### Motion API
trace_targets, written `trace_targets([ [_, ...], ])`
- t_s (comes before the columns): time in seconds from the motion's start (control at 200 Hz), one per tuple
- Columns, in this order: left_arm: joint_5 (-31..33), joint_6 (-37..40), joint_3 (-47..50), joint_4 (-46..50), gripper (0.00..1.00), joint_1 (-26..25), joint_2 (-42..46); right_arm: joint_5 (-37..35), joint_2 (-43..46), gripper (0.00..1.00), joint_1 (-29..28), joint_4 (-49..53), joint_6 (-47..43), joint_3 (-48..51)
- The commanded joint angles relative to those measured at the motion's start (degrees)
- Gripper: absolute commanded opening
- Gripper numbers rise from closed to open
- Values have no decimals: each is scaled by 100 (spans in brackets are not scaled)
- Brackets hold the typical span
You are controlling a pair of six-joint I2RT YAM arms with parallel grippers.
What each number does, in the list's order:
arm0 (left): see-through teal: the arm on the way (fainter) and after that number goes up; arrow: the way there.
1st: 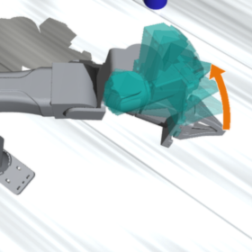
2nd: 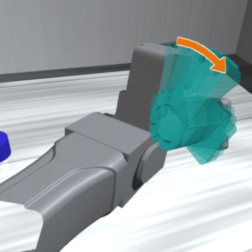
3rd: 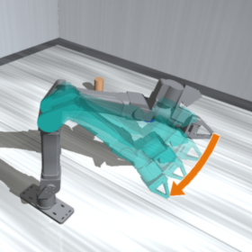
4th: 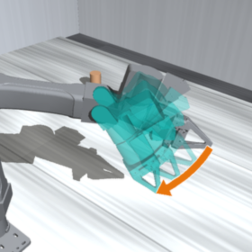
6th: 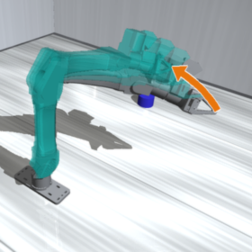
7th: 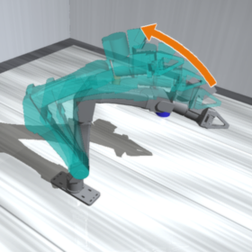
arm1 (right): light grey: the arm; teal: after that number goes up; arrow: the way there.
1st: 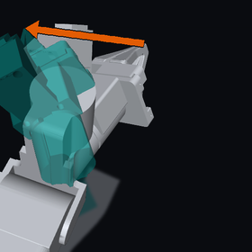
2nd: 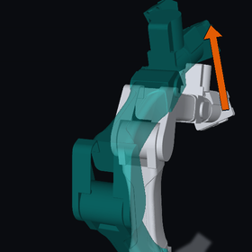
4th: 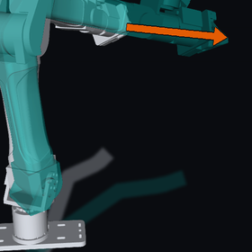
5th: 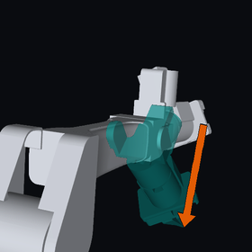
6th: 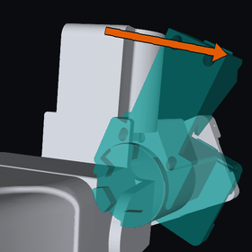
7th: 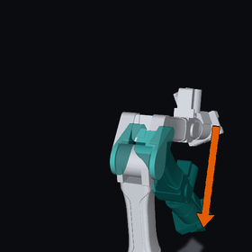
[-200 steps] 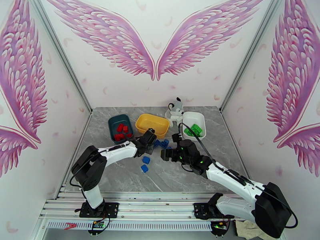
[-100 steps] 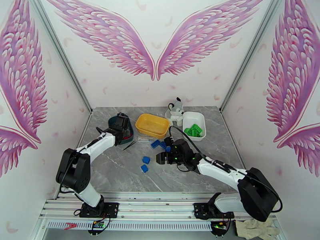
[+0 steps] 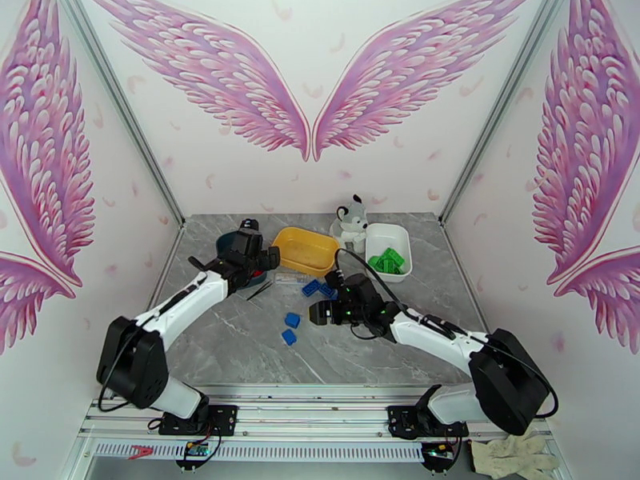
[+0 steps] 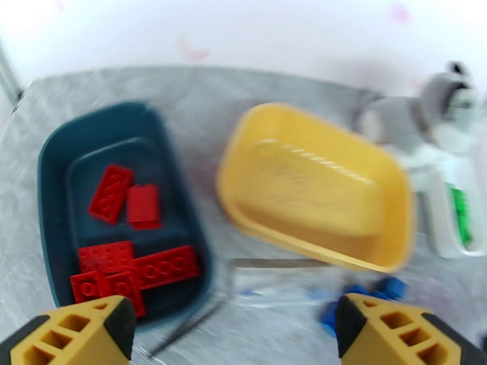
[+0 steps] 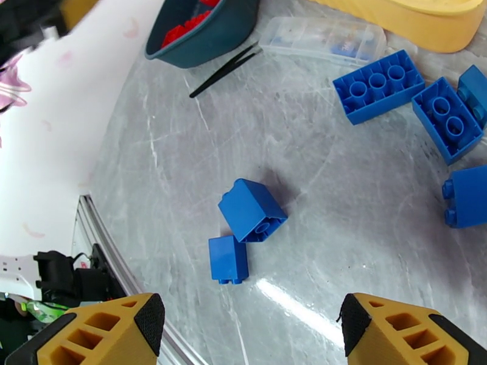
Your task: Sort the legos into containers by color
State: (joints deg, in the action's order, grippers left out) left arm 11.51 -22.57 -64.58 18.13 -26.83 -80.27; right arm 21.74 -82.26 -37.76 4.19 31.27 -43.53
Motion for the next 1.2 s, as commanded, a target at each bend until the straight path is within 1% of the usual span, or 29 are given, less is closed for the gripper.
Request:
trace_targets([
  [0.0,-239,-160,323,416,99,-144,855,-164,-289,79,-209,287,-103,-312],
  [0.08,-220,-195,612,710,99,-121,1455,-291,-502,79,-378,436,-184,-481],
  [0.185,-294,-280,1116,928,99,8,2243,-595,-733,82,-653,655,-364,-724],
  [0.25,-364,-351,1436,947,99,109,2616,-890,-841,83,-836,837,-515,-897],
  [0.325,-458,-339,1734,960,99,262,2833,-1247,-977,83,-1055,1093,-713,-1108],
  [0.4,-567,-337,2010,872,99,430,2851,-1704,-1155,82,-1287,1359,-922,-1349],
  [0.585,-1154,-691,2924,-187,99,850,2865,-2934,-1829,77,-1939,1907,-1408,-2066],
  [0.635,-1500,-769,3003,-344,99,1049,2819,-3210,-2047,77,-2091,2023,-1501,-2264],
  [0.685,-1595,-750,3007,-386,99,1163,2774,-3404,-2265,77,-2196,2111,-1551,-2447],
  [0.765,-1568,-755,3183,-539,99,1268,2719,-3643,-2525,76,-2284,2205,-1556,-2678],
  [0.875,-1918,-862,3345,-776,99,1481,2555,-3800,-2676,76,-2332,2245,-1551,-2809],
  [1.07,-2038,-905,3371,-937,99,1558,2300,-4046,-2555,74,-2333,2162,-1545,-2706],
  [1.195,-2053,-907,3390,-981,99,1566,2235,-4072,-2577,73,-2333,2159,-1564,-2725],
])
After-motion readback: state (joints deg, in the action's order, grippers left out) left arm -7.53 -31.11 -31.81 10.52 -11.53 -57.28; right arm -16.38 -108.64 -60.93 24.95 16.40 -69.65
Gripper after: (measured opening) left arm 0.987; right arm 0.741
